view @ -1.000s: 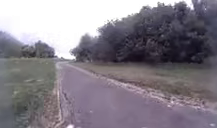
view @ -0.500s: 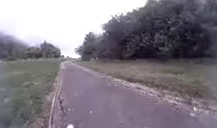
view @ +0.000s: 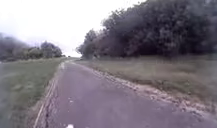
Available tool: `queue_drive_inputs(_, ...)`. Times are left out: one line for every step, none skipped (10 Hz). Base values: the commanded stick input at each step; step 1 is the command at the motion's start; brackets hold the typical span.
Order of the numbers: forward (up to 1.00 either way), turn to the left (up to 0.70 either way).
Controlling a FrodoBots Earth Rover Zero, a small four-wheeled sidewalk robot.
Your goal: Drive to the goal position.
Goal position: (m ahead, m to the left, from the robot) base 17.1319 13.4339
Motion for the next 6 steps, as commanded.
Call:
queue_drive_inputs(0.85,0.34)
queue_drive_inputs(0.85,0.34)
queue_drive_inputs(0.85,0.34)
queue_drive_inputs(0.85,0.34)
queue_drive_inputs(0.85,0.34)
queue_drive_inputs(0.85,0.34)
